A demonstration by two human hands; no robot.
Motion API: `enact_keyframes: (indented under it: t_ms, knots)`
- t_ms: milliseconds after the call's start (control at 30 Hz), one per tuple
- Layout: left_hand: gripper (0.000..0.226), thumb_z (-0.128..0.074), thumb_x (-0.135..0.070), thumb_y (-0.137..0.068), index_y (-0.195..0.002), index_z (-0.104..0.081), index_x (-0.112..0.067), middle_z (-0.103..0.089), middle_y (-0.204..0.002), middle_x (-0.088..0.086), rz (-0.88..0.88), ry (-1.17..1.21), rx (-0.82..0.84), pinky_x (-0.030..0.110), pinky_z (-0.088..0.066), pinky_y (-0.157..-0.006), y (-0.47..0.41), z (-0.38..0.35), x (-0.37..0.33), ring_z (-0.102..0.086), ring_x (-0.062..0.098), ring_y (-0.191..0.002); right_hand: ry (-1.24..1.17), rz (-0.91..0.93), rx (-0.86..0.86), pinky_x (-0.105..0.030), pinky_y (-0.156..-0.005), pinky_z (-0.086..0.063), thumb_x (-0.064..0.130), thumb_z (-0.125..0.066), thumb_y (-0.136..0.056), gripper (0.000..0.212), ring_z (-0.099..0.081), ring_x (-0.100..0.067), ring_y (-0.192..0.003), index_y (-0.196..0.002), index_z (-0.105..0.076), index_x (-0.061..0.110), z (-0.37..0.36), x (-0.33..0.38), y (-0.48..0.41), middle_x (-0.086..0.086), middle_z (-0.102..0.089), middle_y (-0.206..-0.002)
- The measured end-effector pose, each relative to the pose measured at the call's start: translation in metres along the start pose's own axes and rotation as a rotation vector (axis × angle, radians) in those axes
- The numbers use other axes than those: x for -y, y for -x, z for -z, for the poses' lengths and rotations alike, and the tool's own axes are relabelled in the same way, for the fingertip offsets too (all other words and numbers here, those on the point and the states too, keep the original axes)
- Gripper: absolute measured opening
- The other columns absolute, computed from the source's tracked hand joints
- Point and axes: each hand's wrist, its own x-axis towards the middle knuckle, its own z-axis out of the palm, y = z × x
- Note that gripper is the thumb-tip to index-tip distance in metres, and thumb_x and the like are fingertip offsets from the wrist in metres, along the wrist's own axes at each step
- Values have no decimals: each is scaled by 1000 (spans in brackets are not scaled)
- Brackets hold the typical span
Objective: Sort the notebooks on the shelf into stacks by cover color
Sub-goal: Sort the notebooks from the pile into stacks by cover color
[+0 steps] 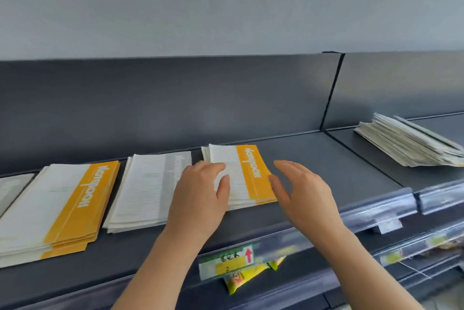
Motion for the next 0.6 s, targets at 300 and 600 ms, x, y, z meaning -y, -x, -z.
enact_keyframes:
  t_ms: [300, 600]
  knots:
    - [28, -54, -26, -93, -117, -66, -18, -64, -116, -5, -47, 89, -6, 18, -36, -89, -17, -102, -129, -54, 14, -109, 61, -100, -39, -23, -95, -38, 36, -50, -94, 40, -51, -11, -123, -131, -55, 20, 86, -151, 1, 8, -54, -135]
    - [30, -51, -30, -95, -120, -64, -21, -61, -118, -10, -76, 124, 67, 20, -40, -87, -47, -177, -203, -52, 10, -109, 28, -209, -70, -24, -93, -40, 36, -49, -94, 38, -53, -11, -118, -129, -56, 23, 129, -257, -19, 10, -57, -131]
